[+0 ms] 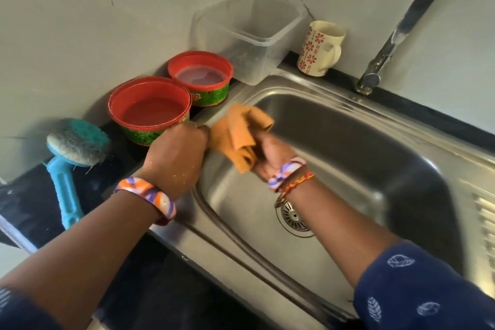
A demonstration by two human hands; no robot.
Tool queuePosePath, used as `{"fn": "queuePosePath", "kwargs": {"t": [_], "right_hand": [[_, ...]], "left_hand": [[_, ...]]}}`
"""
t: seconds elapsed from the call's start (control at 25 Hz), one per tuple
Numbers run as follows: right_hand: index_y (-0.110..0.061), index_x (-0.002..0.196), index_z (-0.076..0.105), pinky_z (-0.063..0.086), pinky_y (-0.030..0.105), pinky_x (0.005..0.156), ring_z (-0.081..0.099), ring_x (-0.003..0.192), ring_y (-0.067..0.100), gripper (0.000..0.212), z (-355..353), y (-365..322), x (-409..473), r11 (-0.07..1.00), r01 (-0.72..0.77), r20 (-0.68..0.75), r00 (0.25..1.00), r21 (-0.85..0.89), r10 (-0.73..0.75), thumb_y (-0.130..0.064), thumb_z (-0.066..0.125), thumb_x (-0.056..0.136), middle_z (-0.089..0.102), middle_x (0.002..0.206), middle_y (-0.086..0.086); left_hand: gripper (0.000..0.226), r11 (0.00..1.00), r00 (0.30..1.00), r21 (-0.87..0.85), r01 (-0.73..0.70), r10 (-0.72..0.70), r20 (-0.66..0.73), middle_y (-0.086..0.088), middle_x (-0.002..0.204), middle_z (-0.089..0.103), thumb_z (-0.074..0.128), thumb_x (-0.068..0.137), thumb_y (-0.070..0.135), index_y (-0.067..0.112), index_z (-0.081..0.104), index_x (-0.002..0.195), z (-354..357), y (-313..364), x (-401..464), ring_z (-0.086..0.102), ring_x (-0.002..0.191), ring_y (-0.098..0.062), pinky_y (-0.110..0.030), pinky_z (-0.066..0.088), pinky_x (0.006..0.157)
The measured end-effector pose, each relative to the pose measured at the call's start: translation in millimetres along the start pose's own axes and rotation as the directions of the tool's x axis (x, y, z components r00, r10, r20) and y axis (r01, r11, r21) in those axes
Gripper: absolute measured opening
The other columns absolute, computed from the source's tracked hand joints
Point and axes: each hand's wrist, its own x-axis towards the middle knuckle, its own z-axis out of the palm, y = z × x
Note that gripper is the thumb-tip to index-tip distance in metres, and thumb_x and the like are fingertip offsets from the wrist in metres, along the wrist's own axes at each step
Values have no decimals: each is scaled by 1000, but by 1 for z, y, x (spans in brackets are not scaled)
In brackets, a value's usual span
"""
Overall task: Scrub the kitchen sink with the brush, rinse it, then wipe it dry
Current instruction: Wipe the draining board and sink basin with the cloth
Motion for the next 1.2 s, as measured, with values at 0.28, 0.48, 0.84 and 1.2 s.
{"fn": "queuePosePath", "kwargs": {"t": [0.28, 0.48, 0.84, 1.2], "right_hand": [[8, 138, 31, 42, 11, 85, 32, 134, 34, 41, -53, -40, 52, 751, -217, -397, 915, -624, -66, 0, 34, 99, 33, 143, 18], [-7, 127, 54, 45, 30, 76, 56, 94, 24, 35, -67, 13, 120, 825, -91, -394, 904, -558, -167, -6, 47, 93, 60, 113, 16], [-21, 78, 71, 51, 26, 54, 61, 53, 8, 3, -59, 94, 7, 732, -202, 271, 839, -651, 472, -23, 72, 77, 67, 64, -5], [-24, 77, 67, 56, 28, 74, 60, 68, 10, 4, -1, -70, 42, 623, 401, -26, 828, -671, -561, -25, 70, 81, 66, 72, -4]], "left_hand": [[37, 997, 999, 72, -22, 19, 44, -1, 121, 51, 45, 88, 3, 17, 49, 122, -2, 12, -3, 54, 113, -26, -35, 47, 76], [35, 996, 999, 84, 13, -17, 47, -1, 120, 51, 44, 89, 3, 17, 51, 120, -6, 15, 3, 53, 114, -24, -32, 46, 75], [22, 995, 983, 52, 87, -94, 160, -14, 107, 60, 44, 87, 4, 7, 60, 102, -10, 11, 21, 61, 98, -35, -35, 43, 68], [30, 981, 973, -61, 183, -172, 152, -12, 105, 65, 48, 88, 3, 11, 65, 111, -17, -9, -11, 63, 98, -34, -39, 54, 79]]}}
